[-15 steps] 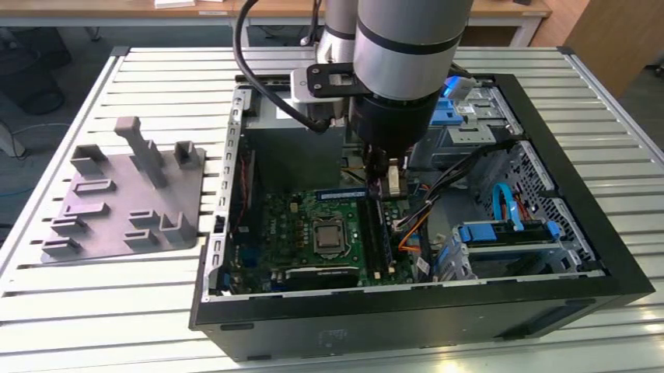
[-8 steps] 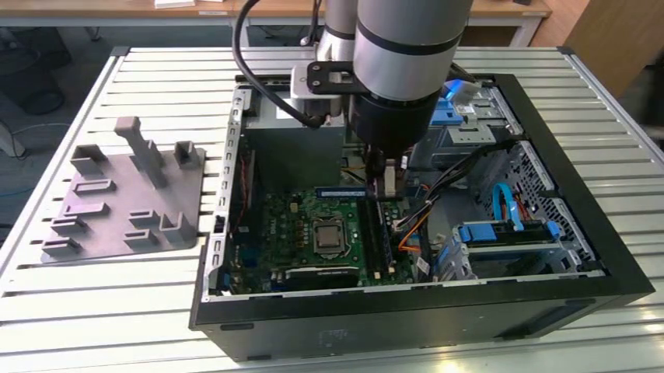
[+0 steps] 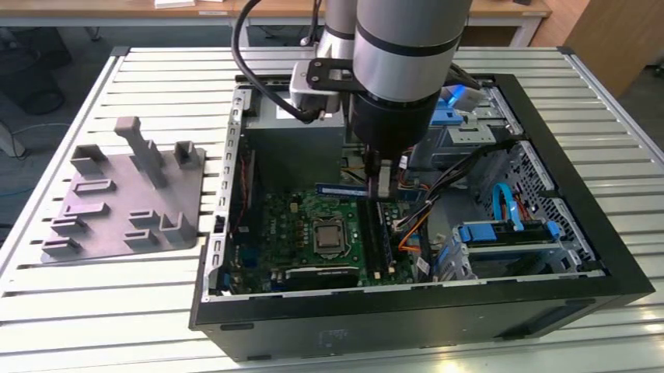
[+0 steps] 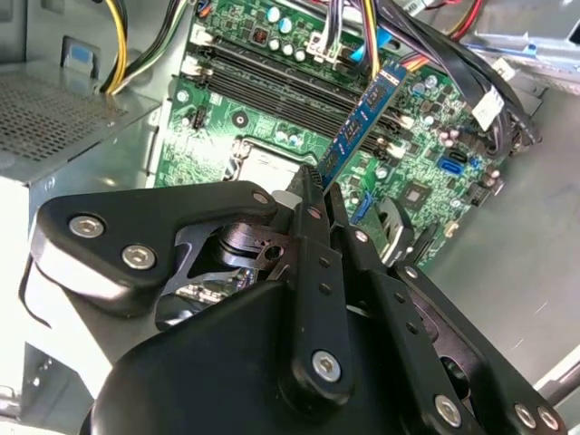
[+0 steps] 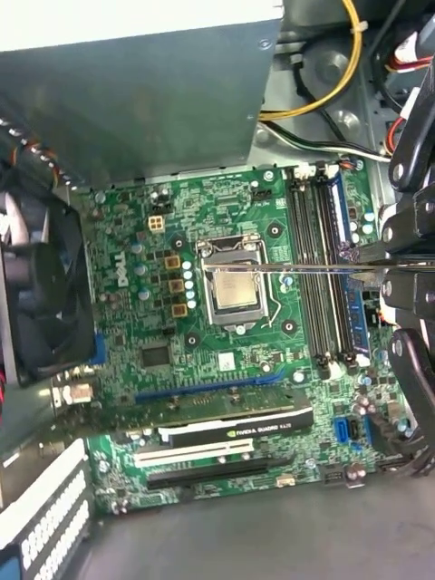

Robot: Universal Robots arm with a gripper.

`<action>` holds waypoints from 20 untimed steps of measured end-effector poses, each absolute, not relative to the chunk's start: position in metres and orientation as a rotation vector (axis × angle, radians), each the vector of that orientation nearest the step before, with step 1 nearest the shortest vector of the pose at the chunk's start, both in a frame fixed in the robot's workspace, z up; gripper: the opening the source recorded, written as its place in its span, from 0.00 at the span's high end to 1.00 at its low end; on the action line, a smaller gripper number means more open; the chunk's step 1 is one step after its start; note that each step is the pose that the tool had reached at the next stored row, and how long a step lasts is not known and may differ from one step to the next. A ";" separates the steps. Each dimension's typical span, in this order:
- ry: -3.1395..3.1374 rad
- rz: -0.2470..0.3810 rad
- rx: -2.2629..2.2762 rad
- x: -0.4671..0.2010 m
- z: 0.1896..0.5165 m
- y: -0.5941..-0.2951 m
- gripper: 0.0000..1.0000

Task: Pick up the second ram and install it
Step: 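Insert the second ram into the second slot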

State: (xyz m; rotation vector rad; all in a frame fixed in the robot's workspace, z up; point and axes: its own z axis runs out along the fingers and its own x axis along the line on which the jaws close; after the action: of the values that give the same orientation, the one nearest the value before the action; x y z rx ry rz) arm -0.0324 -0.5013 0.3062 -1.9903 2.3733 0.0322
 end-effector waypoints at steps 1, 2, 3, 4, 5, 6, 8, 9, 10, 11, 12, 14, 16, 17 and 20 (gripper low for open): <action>2.383 0.032 -1.979 -0.032 0.306 -0.501 0.86; 2.391 0.032 -1.968 -0.032 0.306 -0.501 0.86; 2.399 0.031 -1.959 -0.032 0.306 -0.501 0.86; 2.405 0.031 -1.951 -0.032 0.306 -0.501 0.86; 2.413 0.031 -1.942 -0.032 0.306 -0.501 0.86; 2.420 0.031 -1.932 -0.032 0.306 -0.501 0.86; 2.436 0.030 -1.912 -0.032 0.306 -0.501 0.86; 2.444 0.030 -1.902 -0.032 0.306 -0.501 0.86; 2.471 0.029 -1.866 -0.032 0.306 -0.501 0.86; 2.478 0.028 -1.856 -0.032 0.306 -0.501 0.86; 2.486 0.028 -1.846 -0.032 0.305 -0.501 0.86; 2.500 0.028 -1.826 -0.032 0.305 -0.501 0.86; 2.515 0.027 -1.806 -0.032 0.305 -0.501 0.86; 2.522 0.027 -1.795 -0.032 0.305 -0.501 0.86; 2.543 0.026 -1.765 -0.032 0.305 -0.501 0.86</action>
State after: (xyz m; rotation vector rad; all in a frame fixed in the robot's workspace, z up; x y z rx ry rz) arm -0.0324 -0.5013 0.3050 -1.7650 2.5433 0.0259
